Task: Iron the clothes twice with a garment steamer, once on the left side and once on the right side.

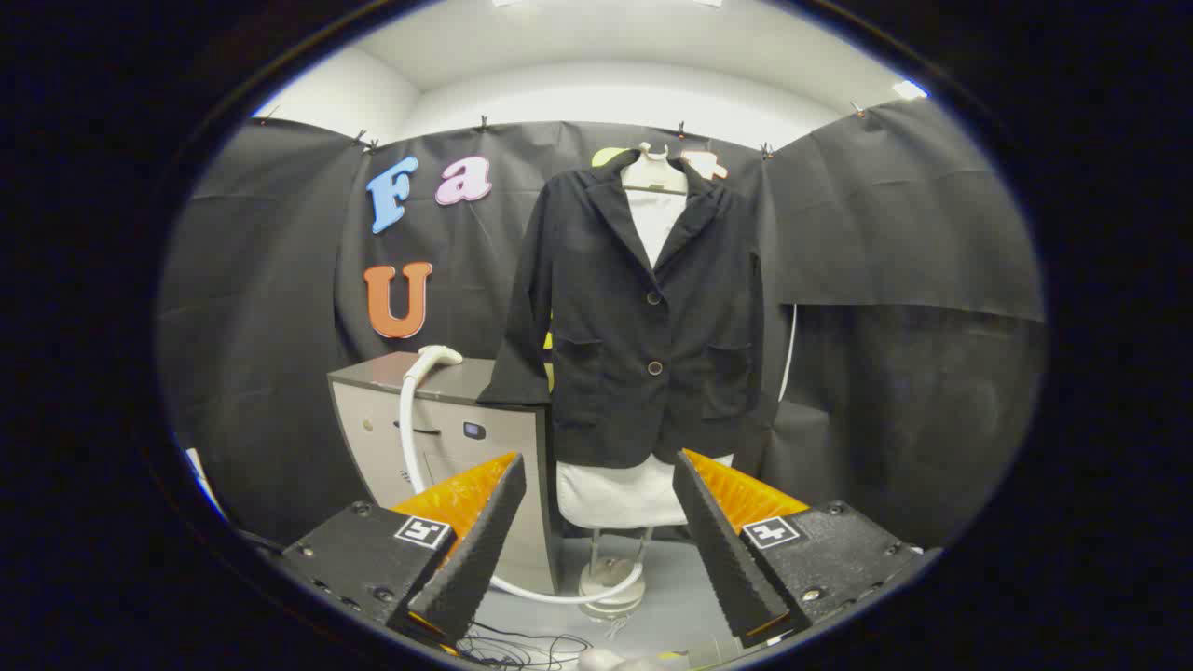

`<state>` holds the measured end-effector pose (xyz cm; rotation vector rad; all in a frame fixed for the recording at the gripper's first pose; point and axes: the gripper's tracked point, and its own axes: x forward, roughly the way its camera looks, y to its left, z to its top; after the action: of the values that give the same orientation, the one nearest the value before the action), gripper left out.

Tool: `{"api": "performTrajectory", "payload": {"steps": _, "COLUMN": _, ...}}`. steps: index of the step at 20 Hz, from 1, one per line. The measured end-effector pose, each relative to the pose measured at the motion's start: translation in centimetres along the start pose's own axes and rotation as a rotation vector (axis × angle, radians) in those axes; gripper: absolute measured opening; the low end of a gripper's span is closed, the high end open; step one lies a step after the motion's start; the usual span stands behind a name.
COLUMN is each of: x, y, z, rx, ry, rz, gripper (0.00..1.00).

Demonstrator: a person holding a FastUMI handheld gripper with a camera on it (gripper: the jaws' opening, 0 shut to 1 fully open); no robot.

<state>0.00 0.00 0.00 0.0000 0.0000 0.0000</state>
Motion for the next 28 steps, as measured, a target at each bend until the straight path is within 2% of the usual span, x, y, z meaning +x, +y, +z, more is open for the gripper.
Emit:
{"api": "performTrajectory", "payload": {"steps": 8, "x": 0.5, "y": 1.1, "z": -0.1, "rx": 0.012, "ry": 0.022, "rz": 0.022, "gripper": 0.99}}
{"api": "performTrajectory", "payload": {"steps": 19, "x": 1.8, "y": 2.1, "z": 0.8, "rx": 0.024, "ry": 0.026, "rz": 0.009, "gripper": 0.99}}
{"api": "performTrajectory", "payload": {"steps": 24, "x": 4.6, "y": 5.2, "z": 3.3, "rx": 0.028, "ry": 0.004, "rz": 0.049, "gripper": 0.99}}
{"api": "performTrajectory", "payload": {"steps": 28, "x": 8.5, "y": 9.0, "z": 7.0, "rx": 0.013, "ry": -0.021, "rz": 0.102, "gripper": 0.99}}
